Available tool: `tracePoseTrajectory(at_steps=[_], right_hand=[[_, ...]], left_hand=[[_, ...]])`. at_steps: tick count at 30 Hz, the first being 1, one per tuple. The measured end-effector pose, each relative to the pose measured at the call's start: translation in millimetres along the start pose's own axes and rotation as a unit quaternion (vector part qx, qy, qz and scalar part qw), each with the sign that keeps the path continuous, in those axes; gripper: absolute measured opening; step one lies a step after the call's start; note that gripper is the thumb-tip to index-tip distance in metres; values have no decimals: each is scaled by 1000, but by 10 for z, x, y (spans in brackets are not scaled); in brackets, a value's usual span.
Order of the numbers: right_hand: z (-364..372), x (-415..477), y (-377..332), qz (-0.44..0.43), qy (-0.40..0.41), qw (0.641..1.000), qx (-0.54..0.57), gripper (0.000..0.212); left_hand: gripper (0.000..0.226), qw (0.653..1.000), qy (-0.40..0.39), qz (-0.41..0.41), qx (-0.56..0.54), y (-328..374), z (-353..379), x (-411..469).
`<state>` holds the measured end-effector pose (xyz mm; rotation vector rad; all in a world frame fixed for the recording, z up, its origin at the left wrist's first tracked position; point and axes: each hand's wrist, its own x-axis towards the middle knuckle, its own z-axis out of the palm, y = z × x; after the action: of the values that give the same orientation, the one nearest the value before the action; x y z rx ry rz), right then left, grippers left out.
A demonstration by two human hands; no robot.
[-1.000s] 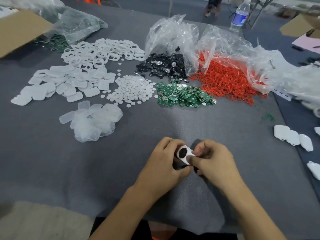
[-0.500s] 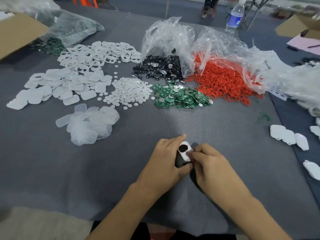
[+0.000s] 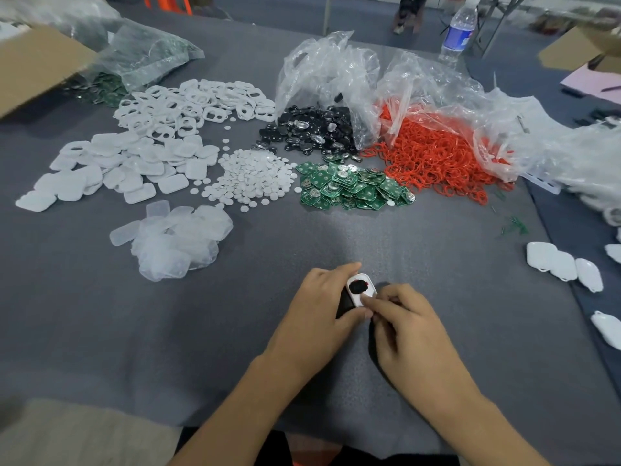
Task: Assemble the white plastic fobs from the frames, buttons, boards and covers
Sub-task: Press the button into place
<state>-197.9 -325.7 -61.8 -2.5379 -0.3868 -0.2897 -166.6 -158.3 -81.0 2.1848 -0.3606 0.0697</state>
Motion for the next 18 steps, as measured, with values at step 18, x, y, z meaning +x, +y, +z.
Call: tracePoseTrajectory(at_steps=[18], right_hand=[[128,-88,106,-7,48,999,7,35]], left_hand=[[64,999,-27,8,18,20,-14,-30]])
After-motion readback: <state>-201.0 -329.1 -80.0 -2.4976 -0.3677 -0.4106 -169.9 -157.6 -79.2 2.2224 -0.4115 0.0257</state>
